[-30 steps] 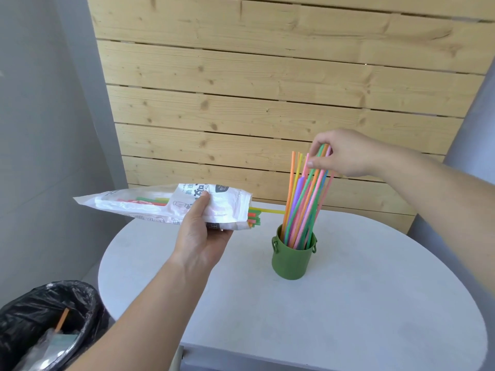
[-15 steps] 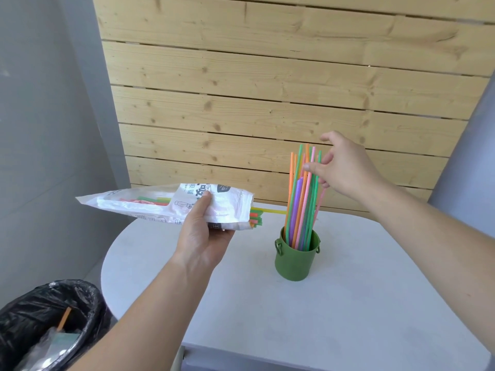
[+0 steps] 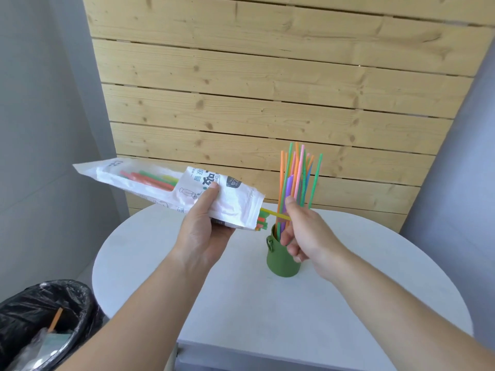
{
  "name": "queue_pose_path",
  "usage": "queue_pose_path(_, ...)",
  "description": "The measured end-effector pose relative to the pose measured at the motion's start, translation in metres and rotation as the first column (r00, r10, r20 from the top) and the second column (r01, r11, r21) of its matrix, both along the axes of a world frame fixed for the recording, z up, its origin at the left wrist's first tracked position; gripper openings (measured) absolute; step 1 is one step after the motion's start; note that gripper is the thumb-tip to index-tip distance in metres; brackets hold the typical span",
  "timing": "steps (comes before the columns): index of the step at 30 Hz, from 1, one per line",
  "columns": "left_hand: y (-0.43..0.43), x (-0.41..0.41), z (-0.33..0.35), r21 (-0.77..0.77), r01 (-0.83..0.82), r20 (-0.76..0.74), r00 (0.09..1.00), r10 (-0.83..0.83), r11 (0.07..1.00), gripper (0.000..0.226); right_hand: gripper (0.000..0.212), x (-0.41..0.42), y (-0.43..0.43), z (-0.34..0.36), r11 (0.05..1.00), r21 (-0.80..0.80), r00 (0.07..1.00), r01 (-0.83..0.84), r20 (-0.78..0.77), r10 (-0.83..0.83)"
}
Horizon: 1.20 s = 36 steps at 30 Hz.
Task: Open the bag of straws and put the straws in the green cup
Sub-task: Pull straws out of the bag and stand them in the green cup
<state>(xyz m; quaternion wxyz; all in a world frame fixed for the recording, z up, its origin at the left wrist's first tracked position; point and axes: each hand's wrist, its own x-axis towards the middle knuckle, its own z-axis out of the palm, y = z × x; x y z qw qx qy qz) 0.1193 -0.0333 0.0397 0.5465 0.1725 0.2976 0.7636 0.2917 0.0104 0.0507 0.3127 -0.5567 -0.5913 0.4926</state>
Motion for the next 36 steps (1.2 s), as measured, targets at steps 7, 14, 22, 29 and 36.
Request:
queue_pose_path(7, 0.002, 0.005, -0.002, 0.007, 0.03, -0.158, 0.987, -0.029, 1.0, 0.025, 0.03, -0.011, -0.006, -0.014, 0.984, -0.17, 0.943, -0.06, -0.333, 0.0)
queue_pose_path(14, 0.002, 0.004, 0.0, 0.018, 0.01, -0.269, 0.963, -0.005, 1.0, 0.026, 0.019, -0.008, -0.007, -0.024, 0.975, -0.192, 0.892, -0.115, -0.453, 0.016)
queue_pose_path(22, 0.002, 0.002, -0.003, -0.031, -0.008, -0.124, 0.992, 0.004, 0.999, 0.032, 0.025, -0.008, -0.009, -0.019, 0.988, -0.14, 0.909, -0.069, -0.417, 0.005)
queue_pose_path(29, 0.004, -0.001, -0.003, -0.016, -0.027, -0.127, 0.992, 0.025, 0.999, 0.038, 0.02, -0.007, -0.008, -0.02, 0.99, -0.123, 0.879, -0.071, -0.476, 0.004)
queue_pose_path(36, 0.006, 0.004, -0.005, -0.008, -0.036, -0.129, 0.991, 0.034, 0.999, 0.031, 0.022, -0.009, -0.013, -0.022, 0.991, -0.035, 0.859, -0.126, -0.505, 0.091)
